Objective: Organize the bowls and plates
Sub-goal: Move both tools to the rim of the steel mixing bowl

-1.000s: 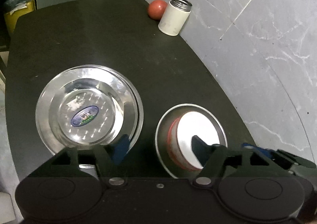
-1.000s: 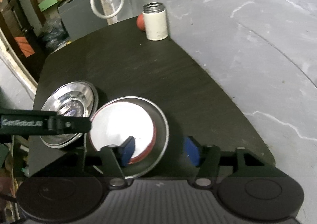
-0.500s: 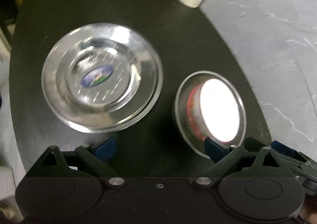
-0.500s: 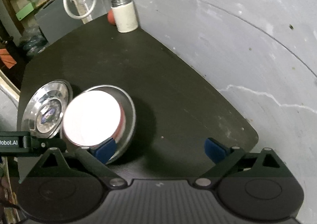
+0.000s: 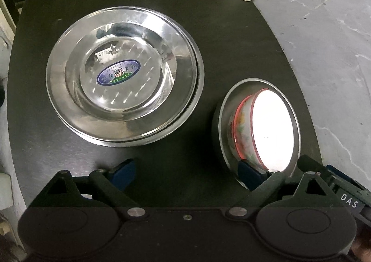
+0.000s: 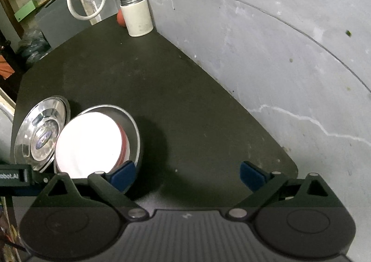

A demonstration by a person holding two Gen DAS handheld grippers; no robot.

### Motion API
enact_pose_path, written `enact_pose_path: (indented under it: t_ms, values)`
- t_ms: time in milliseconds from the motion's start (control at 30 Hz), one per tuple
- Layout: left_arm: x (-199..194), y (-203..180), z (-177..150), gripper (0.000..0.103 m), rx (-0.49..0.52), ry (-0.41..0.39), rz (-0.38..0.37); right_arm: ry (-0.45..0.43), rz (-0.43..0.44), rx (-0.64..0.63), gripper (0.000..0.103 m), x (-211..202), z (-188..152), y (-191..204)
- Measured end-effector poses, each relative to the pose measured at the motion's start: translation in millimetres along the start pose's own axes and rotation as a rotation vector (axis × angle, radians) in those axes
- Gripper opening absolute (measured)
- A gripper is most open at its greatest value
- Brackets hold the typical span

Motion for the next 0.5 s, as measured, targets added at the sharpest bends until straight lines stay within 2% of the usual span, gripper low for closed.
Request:
enact_pose_path:
  t_ms: [333, 433, 500]
  values:
    - [8.7, 1.4, 7.2, 0.089, -0.040, -0.005, -0.008, 0.039, 0.031, -0.059, 0.098, 14.8, 8.0, 8.6]
    - [8.8, 0.9, 8.5, 0.085, -0.037, -0.011, -0.012, 0.049, 0.029, -0.072, 0.097, 20.4, 9.5, 10.3]
    - [8.5, 0.1, 8.8, 0.079, -0.036, -0.016, -0.024, 0.050, 0.030, -0.075, 0.097, 22.8, 10.5, 10.1]
Point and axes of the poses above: each gripper's, at about its wrist camera, not at the fingertips, and x roughly the way its jaws point, y to its left, z to its top, the point moved 10 cm from there along x, roughly the way its jaws point, and after that the axes turned 14 degrees about y, right-handed, at the moved point
